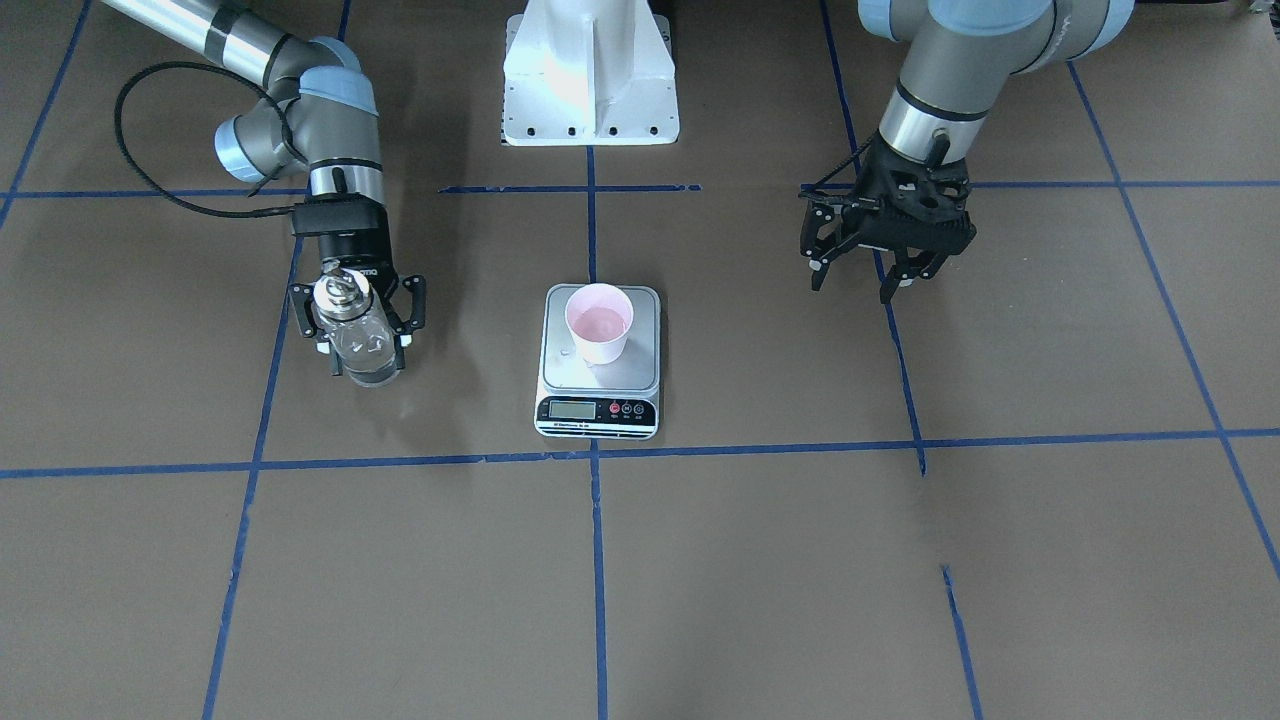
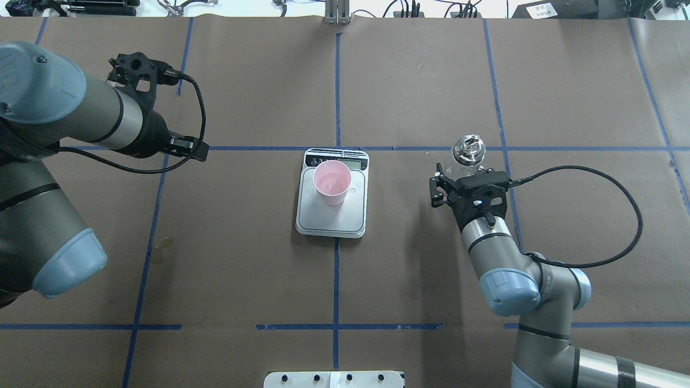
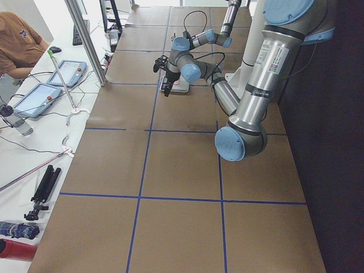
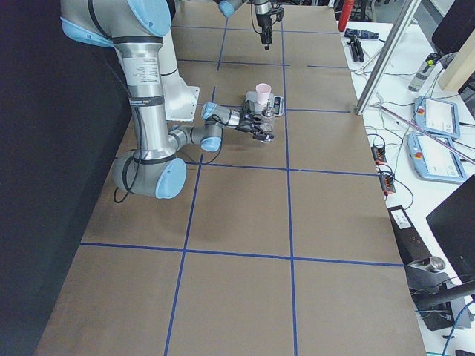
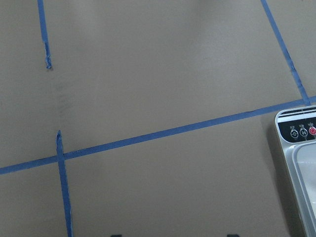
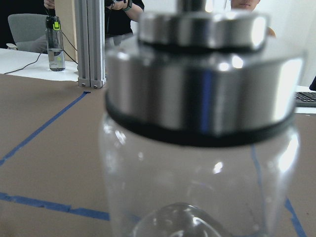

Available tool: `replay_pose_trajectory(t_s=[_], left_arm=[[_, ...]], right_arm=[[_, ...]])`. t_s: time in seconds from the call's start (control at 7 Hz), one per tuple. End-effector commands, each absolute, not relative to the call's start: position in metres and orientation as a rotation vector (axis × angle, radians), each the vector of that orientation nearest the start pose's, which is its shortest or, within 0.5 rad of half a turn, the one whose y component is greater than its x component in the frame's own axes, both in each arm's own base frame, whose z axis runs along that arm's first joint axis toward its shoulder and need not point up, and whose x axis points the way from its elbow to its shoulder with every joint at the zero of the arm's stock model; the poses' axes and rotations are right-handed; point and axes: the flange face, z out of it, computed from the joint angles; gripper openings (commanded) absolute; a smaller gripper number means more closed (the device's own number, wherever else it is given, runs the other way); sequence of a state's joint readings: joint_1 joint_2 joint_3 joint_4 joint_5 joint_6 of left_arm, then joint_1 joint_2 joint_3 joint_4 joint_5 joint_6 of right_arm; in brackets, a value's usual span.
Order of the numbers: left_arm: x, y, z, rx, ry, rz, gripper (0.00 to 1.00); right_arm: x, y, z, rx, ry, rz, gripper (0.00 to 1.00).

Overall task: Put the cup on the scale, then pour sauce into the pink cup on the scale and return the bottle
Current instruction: 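Lift the bottle with the right gripper and carry it toward the scale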

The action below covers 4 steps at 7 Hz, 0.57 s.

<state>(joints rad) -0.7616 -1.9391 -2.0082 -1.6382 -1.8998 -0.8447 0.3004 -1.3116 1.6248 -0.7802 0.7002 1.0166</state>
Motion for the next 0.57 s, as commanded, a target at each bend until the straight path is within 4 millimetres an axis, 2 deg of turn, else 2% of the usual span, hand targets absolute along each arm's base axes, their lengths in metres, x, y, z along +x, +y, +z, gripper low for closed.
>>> replay_pose_trajectory(t_s=[0.0,0.14,0.43], left_arm=[[0.336,-0.460,0.262,0.357,0.842,0.111,0.76],[0.336,-0.460,0.262,0.358,0.842,0.110,0.76],[0.335,-0.459,0.260,0.361,0.845,0.111,0.76]], right_arm=[[-0.535,-0.381,0.348,1.090,-0.453,0.175,0.00],[-0.539,-0.382,0.334,1.094,-0.473,0.185,0.00],[-0.544,-0.379,0.325,1.093,-0.499,0.189,0.00]])
